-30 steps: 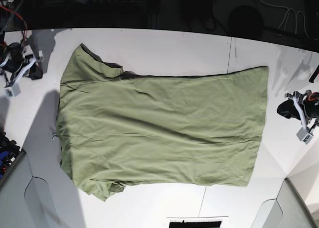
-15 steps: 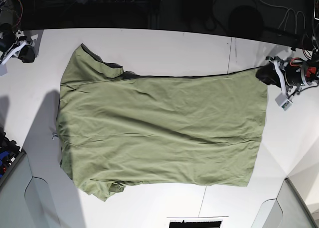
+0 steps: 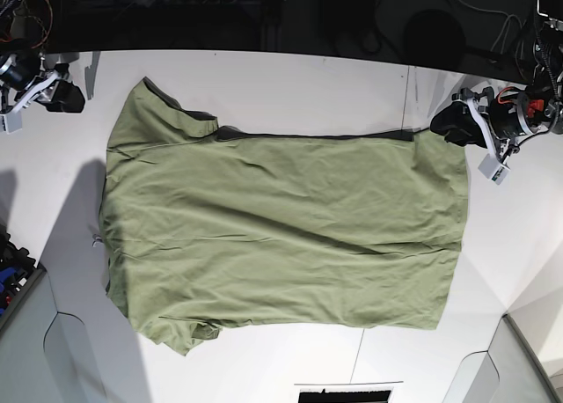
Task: Layout the t-shirt on the table in an organized manner, then fold the t-shirt properly
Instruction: 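Move both grippers to the collar-side corners and grasp them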
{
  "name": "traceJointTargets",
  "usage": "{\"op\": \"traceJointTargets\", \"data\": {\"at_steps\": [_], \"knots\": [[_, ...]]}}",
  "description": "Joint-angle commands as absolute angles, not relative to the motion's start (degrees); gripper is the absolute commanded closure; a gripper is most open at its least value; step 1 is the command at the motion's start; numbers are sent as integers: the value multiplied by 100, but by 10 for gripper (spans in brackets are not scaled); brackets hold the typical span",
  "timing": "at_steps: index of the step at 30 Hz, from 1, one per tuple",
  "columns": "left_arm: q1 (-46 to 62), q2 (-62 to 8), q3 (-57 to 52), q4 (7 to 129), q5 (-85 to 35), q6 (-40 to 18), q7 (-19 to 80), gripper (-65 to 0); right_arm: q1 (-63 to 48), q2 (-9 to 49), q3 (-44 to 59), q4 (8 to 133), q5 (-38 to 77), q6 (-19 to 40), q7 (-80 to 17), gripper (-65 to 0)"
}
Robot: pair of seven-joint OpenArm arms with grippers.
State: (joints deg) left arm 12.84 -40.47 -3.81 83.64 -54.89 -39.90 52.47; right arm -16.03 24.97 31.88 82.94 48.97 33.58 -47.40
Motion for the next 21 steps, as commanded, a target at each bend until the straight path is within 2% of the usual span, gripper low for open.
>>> {"op": "traceJointTargets", "data": {"at_steps": [1, 6, 11, 21], "knots": [[1288, -4128, -384, 8394, -5398, -3964, 5400, -338, -1605, 2515, 3223, 8357, 4917, 3413, -4790, -279], [1288, -4128, -491, 8394, -5485, -3964, 5402, -337, -1605, 2276, 3223, 8359, 4998, 3435, -4807, -279], [1319, -4128, -1063, 8394, -5719, -3970, 5406, -337, -1590, 2106, 3221, 8399, 4995, 3435, -4831, -279], [1334, -4163, -1820, 8394, -5752, -3977, 5387, -337, -1575, 2078, 2893, 8401, 4989, 3433, -4827, -278]]}}
